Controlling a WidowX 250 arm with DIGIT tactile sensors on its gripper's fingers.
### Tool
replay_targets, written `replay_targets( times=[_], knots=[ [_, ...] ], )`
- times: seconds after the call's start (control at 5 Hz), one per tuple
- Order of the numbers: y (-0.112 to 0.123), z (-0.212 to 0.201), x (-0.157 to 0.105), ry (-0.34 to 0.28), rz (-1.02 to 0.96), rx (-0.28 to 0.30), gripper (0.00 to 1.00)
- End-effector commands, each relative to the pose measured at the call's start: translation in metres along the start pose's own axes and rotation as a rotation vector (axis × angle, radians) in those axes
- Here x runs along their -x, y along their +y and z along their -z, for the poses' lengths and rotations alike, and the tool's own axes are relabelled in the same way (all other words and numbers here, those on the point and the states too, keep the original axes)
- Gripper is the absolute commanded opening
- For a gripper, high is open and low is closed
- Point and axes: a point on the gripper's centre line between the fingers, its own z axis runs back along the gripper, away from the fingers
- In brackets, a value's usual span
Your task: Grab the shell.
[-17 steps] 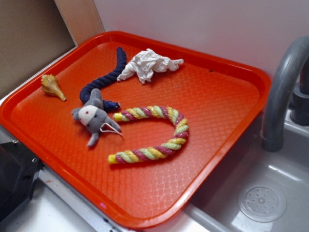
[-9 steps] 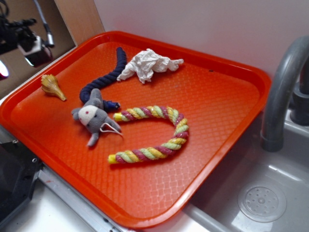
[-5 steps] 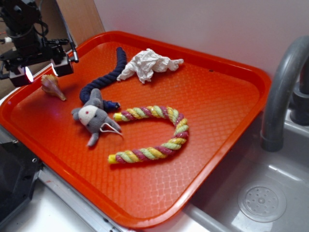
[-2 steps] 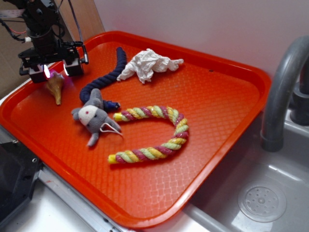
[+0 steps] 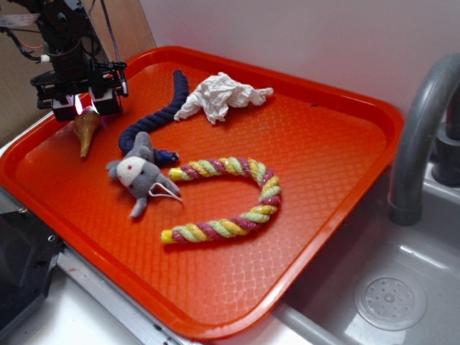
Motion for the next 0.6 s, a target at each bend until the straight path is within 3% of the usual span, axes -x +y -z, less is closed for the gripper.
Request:
replay_targets(
  times=[0.0,0.2,0.4],
  knots=[
    [-0.006,-0.028,-0.036,-0.087,0.007,0.034,0.0],
    [-0.021,-0.062,-0.033,-0.112,0.045,0.116,0.0],
    [-0.034,-0.11,-0.008,-0.103,0.166,0.25,0.0]
  ],
)
